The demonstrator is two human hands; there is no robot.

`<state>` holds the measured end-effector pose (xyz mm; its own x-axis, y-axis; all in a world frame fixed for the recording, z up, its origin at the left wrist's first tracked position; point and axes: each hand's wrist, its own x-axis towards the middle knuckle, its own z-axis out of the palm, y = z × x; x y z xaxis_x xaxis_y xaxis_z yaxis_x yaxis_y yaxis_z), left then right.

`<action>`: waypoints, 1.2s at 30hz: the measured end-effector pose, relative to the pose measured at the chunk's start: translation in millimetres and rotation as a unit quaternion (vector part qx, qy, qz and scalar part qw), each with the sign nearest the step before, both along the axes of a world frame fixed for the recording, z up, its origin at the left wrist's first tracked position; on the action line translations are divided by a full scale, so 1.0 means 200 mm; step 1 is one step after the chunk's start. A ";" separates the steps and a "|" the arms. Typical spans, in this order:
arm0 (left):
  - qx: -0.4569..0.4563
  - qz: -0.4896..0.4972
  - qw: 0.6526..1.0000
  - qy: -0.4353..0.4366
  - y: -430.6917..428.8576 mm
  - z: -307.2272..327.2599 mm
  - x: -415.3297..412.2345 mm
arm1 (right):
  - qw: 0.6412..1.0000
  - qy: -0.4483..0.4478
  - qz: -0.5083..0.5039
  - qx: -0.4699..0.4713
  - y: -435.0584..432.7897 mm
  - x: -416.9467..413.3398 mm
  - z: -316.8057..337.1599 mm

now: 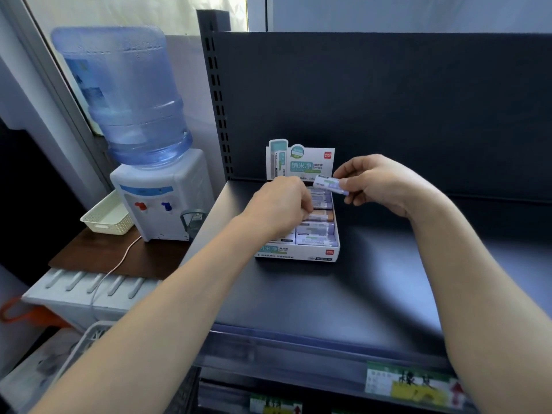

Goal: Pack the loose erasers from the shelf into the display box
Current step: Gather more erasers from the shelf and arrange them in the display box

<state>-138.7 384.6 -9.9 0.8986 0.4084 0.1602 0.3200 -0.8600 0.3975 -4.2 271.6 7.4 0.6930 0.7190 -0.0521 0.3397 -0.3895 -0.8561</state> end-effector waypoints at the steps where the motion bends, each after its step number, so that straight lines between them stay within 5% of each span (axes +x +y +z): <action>1: 0.006 0.000 1.000 -0.001 0.00 -0.01 0.00 | 1.000 0.003 0.004 -0.003 0.00 0.00 0.00; 8: -0.054 -0.025 0.998 0.025 0.03 0.02 -0.02 | 1.000 0.000 0.024 -0.011 0.00 -0.01 -0.01; 15: 0.004 -0.040 0.999 0.030 0.01 0.01 -0.04 | 0.999 -0.009 0.026 -0.017 0.02 0.00 -0.02; 30: -0.033 -0.053 0.998 -0.005 -0.02 0.00 -0.07 | 0.998 -0.029 0.048 -0.014 0.01 -0.01 0.00; 36: 0.004 -0.071 0.996 0.046 -0.04 0.01 -0.06 | 0.998 -0.031 0.049 -0.012 0.00 -0.01 0.01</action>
<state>-151.2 377.1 -7.7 0.9581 0.2756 0.0779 0.2298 -0.9022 0.3651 -6.0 271.6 9.1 0.6219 0.7825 -0.0298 0.4287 -0.3720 -0.8233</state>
